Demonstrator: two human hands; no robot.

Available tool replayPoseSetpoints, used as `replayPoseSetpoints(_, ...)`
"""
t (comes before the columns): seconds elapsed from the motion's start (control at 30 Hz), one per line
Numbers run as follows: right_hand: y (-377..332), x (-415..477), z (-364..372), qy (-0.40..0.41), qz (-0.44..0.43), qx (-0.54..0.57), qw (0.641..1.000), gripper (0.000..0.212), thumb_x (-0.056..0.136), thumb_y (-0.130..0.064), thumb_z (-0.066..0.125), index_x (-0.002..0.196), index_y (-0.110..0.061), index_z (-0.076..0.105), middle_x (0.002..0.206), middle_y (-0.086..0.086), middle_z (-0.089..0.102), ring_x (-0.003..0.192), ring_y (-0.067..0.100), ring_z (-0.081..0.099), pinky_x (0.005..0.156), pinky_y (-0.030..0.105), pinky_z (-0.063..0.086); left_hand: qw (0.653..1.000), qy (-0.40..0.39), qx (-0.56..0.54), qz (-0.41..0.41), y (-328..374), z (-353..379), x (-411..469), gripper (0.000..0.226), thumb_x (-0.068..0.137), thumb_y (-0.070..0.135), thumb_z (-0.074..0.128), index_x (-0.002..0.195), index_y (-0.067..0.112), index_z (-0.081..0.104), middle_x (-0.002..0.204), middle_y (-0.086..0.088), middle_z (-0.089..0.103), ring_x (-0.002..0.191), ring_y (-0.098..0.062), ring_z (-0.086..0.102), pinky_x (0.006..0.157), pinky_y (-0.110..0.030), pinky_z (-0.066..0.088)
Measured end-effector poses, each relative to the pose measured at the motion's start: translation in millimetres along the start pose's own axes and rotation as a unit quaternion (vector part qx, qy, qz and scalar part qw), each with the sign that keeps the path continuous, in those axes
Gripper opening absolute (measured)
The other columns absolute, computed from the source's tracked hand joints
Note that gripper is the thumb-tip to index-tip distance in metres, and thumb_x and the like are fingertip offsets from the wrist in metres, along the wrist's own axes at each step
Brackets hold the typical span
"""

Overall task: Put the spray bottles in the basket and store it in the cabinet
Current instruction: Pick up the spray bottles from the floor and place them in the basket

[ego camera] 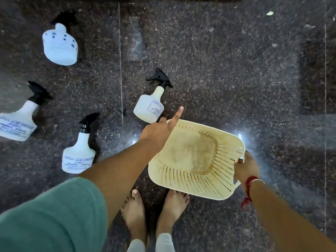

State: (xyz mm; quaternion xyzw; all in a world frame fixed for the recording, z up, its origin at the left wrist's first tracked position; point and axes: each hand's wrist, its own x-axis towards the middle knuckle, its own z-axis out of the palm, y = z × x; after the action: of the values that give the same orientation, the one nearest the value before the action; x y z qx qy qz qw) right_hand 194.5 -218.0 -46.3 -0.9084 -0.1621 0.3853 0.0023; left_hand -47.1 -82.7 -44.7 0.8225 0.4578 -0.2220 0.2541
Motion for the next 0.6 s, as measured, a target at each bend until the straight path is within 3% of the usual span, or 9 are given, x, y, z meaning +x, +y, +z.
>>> replayPoseSetpoints(0.17,-25.5,-9.1,17.9,-0.022,-0.054,-0.029,0.998,0.04,0.084,0.003,0.036,0.11,-0.022,0.054,0.089,0.008,0.066,0.076,0.03,0.066,0.06,0.037,0.056,0.995,-0.01,-0.069,-0.066,-34.7,10.9,-30.2,0.101,0.086,-0.007,0.047,0.148,0.034,-0.021,0.128,-0.017,0.044,0.085,-0.036,0.065,0.064,-0.043,0.048)
replayPoseSetpoints(0.33,-51.2,-29.7,46.0,-0.021,-0.1,-0.06,0.993,0.042,0.084,0.001,0.038,0.115,-0.021,0.054,0.08,0.001,0.062,0.07,0.025,0.062,0.051,0.03,0.05,0.979,0.014,-0.151,-0.134,-75.7,29.0,-67.1,0.097,0.088,-0.003,0.046,0.148,0.033,-0.021,0.124,-0.017,0.046,0.085,-0.039,0.063,0.064,-0.047,0.05)
replayPoseSetpoints(0.47,-68.4,-49.9,70.2,-0.037,-0.129,-0.09,0.987,0.037,0.084,0.002,0.039,0.111,-0.018,0.055,0.095,0.01,0.066,0.087,0.034,0.066,0.076,0.051,0.057,0.969,0.024,-0.176,-0.172,-103.0,52.3,-97.3,0.095,0.089,-0.003,0.048,0.149,0.027,-0.019,0.131,-0.018,0.048,0.092,-0.037,0.066,0.067,-0.045,0.053)
replayPoseSetpoints(0.53,-76.0,-60.8,84.6,-0.046,-0.148,-0.108,0.982,0.031,0.084,0.001,0.039,0.104,-0.017,0.054,0.096,0.012,0.067,0.087,0.034,0.065,0.072,0.049,0.058,0.971,0.022,-0.145,-0.188,-118.1,63.4,-109.2,0.1,0.085,-0.01,0.048,0.149,0.022,-0.022,0.14,-0.017,0.042,0.091,-0.032,0.067,0.062,-0.038,0.055)
replayPoseSetpoints(0.6,-84.0,-70.3,97.0,-0.048,-0.165,-0.118,0.978,0.026,0.085,0.001,0.04,0.099,-0.018,0.051,0.096,0.014,0.067,0.082,0.032,0.064,0.057,0.037,0.056,0.968,0.015,-0.138,-0.208,-134.8,67.1,-118.9,0.103,0.082,-0.015,0.046,0.148,0.022,-0.024,0.146,-0.015,0.036,0.094,-0.03,0.067,0.063,-0.04,0.059)
